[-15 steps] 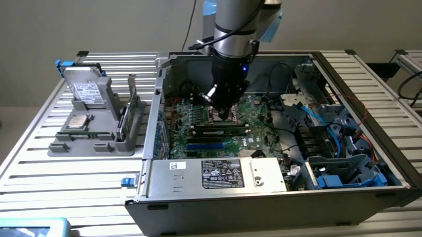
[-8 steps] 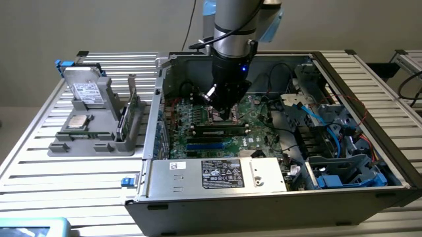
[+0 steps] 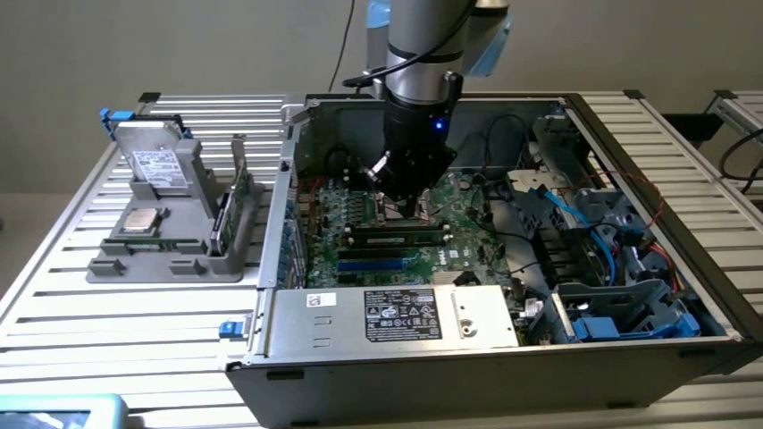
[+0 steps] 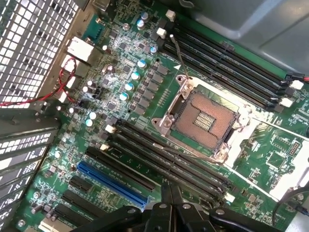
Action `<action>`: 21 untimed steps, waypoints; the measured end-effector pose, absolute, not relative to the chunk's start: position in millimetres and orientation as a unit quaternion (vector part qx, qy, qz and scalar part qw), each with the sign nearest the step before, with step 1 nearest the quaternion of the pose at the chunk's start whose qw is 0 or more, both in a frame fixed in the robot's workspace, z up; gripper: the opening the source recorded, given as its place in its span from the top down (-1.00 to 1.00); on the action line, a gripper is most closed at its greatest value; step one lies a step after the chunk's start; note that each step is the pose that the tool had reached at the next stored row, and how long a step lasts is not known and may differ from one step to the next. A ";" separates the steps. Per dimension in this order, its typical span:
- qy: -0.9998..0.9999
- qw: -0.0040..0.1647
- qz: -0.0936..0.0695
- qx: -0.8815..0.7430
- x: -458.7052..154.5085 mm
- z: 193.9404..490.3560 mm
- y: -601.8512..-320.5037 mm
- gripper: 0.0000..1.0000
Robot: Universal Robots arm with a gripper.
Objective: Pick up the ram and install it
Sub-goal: 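Press down the ram until it locks into place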
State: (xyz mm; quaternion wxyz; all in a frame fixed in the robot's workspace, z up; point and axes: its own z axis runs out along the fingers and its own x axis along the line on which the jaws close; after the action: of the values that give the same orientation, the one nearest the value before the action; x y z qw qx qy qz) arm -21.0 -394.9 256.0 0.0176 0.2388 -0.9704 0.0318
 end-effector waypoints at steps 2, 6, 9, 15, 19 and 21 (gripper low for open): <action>-0.973 0.018 0.033 0.229 -20.9 256.0 -394.9 0.79; -0.977 0.017 0.037 0.210 -21.0 256.0 -394.9 0.79; -0.980 0.017 0.039 0.196 -21.0 256.0 -394.9 0.79; -0.985 0.017 0.045 0.167 -21.0 256.0 -394.9 0.79; -0.988 0.017 0.049 0.148 -21.0 256.0 -394.9 0.79; -0.989 0.017 0.050 0.139 -21.0 256.0 -394.9 0.79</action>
State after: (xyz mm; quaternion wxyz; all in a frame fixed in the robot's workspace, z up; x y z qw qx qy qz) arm -21.0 -394.9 256.0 0.0171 0.1387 -0.9889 0.0505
